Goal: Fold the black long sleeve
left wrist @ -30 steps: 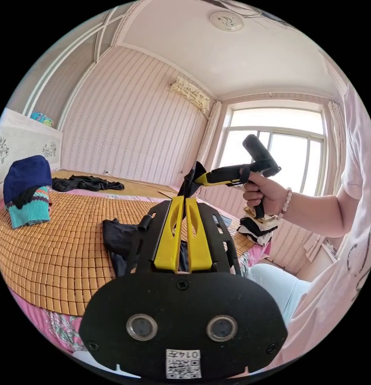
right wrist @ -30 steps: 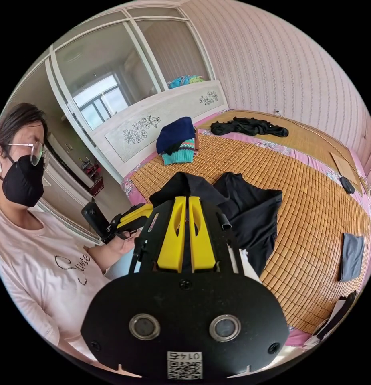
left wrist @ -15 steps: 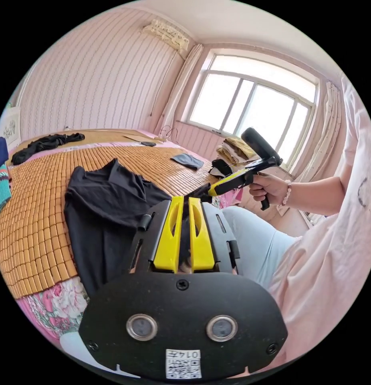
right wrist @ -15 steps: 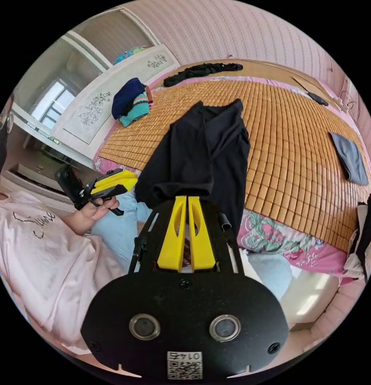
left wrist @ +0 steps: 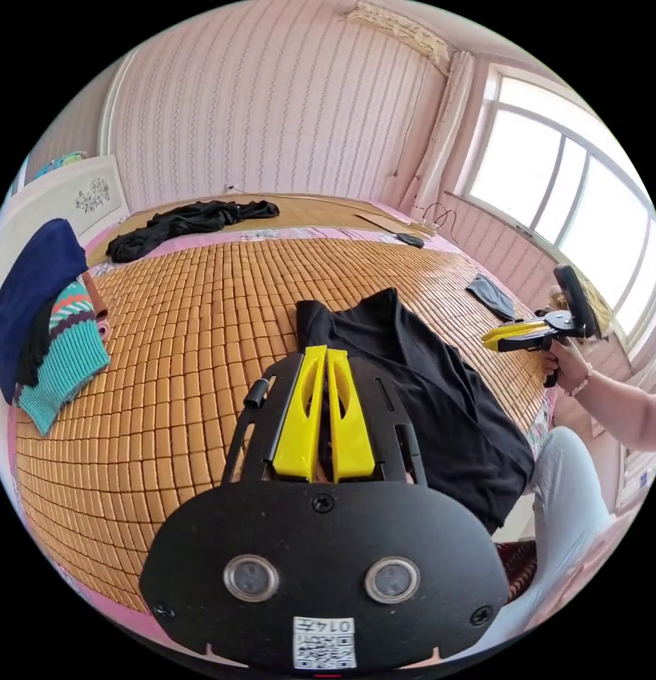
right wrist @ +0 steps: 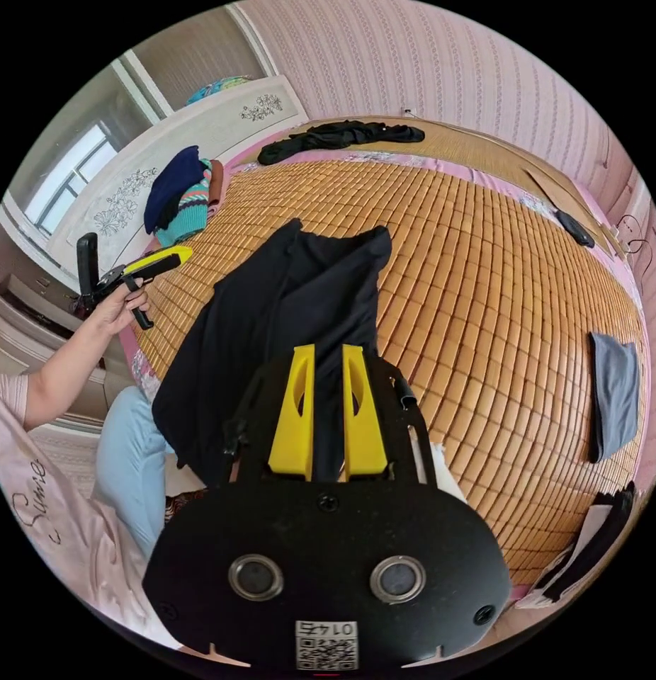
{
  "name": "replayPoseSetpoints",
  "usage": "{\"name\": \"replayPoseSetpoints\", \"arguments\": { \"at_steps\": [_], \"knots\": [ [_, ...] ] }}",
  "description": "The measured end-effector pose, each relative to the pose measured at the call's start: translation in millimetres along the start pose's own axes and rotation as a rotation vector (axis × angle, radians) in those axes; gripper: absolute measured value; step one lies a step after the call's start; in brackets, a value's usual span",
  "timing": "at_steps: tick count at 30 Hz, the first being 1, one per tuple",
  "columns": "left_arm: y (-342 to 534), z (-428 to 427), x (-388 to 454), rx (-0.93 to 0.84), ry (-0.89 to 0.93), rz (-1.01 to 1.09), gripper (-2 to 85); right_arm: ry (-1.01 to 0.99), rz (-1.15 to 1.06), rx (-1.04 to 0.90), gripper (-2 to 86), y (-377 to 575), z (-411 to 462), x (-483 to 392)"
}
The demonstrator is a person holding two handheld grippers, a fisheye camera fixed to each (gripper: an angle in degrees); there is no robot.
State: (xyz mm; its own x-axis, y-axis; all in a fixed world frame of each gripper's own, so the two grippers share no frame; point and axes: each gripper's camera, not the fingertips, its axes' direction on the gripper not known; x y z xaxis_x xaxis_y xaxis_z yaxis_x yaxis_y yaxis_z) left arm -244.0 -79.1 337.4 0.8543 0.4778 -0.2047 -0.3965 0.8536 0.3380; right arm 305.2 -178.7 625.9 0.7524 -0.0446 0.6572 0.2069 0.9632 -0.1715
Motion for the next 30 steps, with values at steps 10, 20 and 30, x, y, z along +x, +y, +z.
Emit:
{"name": "replayPoseSetpoints", "arguments": {
  "at_steps": [10, 20, 30],
  "knots": [
    [-95.3, 162.7, -35.2, -0.224, -0.065, -0.013, 9.6, -0.049, 0.131, -0.106, 13.0, -125.8, 44.3, 80.3],
    [-124.0, 165.1, -116.2, -0.178, 0.212, -0.228, -0.8, -0.337, 0.255, -0.013, -0.4, -127.3, -14.0, 158.9],
    [-212.2, 90.8, -73.6, 0.083, 0.146, -0.044, -1.0, -0.348, 0.223, 0.317, -0.4, -143.0, -159.1, 152.7]
  ]
}}
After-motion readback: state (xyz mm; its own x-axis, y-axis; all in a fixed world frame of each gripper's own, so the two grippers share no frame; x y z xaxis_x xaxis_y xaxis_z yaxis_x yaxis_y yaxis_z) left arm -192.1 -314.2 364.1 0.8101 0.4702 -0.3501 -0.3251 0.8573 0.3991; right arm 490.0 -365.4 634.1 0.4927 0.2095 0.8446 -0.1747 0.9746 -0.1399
